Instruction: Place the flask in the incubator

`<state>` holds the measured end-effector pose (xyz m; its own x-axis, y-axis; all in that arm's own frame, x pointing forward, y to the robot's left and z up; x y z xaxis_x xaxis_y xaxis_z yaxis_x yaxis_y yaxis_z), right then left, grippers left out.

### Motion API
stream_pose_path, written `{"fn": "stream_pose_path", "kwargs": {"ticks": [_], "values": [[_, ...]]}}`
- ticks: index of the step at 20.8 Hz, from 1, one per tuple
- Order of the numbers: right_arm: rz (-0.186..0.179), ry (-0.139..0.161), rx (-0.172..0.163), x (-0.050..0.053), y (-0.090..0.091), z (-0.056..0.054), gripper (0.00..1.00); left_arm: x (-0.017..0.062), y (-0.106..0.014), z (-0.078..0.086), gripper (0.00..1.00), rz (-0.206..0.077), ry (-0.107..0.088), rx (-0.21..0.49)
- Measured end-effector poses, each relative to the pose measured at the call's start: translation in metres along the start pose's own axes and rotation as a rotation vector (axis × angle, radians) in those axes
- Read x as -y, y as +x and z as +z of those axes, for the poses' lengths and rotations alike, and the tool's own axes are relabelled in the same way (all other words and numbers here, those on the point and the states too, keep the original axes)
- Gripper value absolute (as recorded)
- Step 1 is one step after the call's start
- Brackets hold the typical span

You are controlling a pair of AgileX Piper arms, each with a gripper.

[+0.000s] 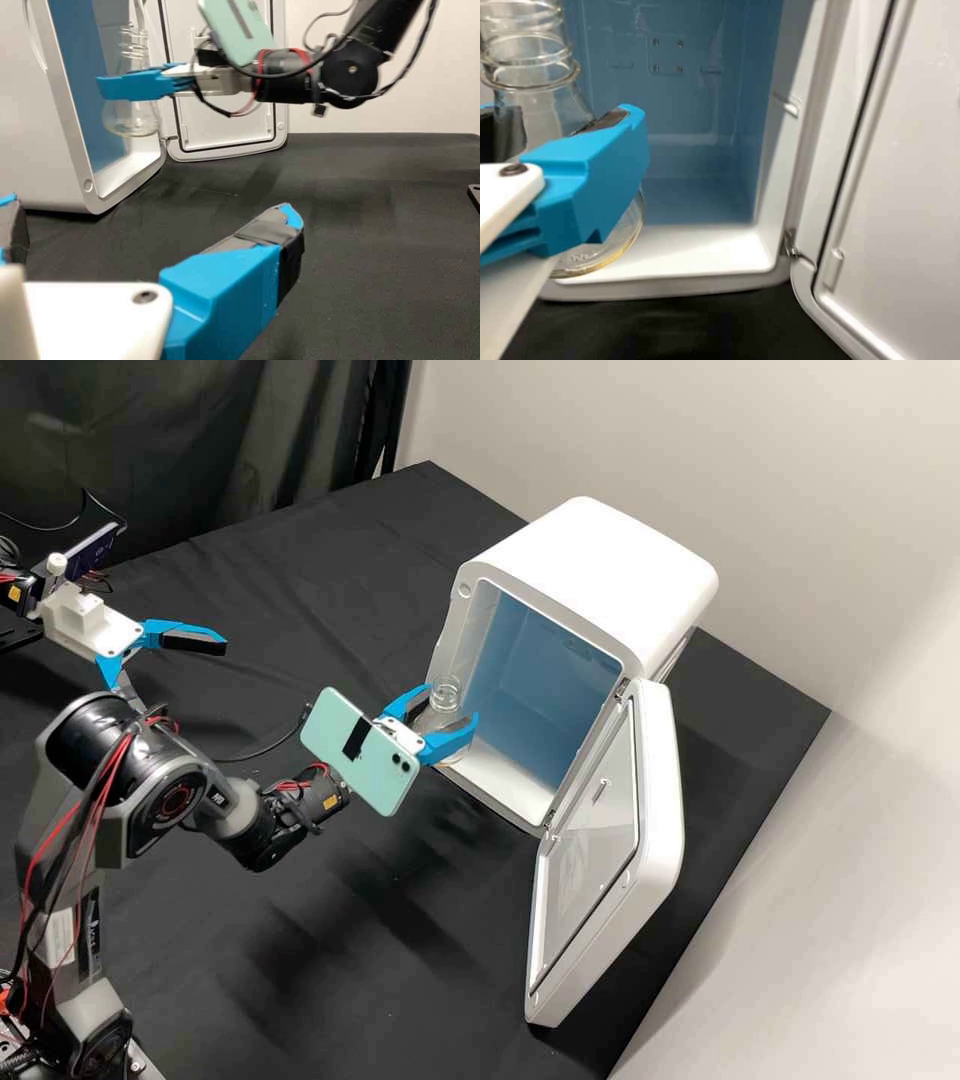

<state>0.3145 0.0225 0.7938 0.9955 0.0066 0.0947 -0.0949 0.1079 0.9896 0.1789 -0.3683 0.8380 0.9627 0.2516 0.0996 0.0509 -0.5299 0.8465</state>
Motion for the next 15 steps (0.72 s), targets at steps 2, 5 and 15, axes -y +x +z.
{"fn": "stream_pose_path", "kwargs": {"ticks": [2,5,15], "values": [[0.027,0.002,-0.006,0.002,0.015,-0.004,0.0,0.0,0.0,0.0,1.0,0.0,0.0,0.0],[0.037,-0.008,0.001,0.005,0.033,-0.01,0.0,0.0003,0.0,0.0,1.0,-0.002,0.0,0.0],[0.073,0.016,0.072,0.014,0.073,-0.019,0.0,0.0028,0.001,-0.001,1.0,-0.015,-0.004,-0.002]]}}
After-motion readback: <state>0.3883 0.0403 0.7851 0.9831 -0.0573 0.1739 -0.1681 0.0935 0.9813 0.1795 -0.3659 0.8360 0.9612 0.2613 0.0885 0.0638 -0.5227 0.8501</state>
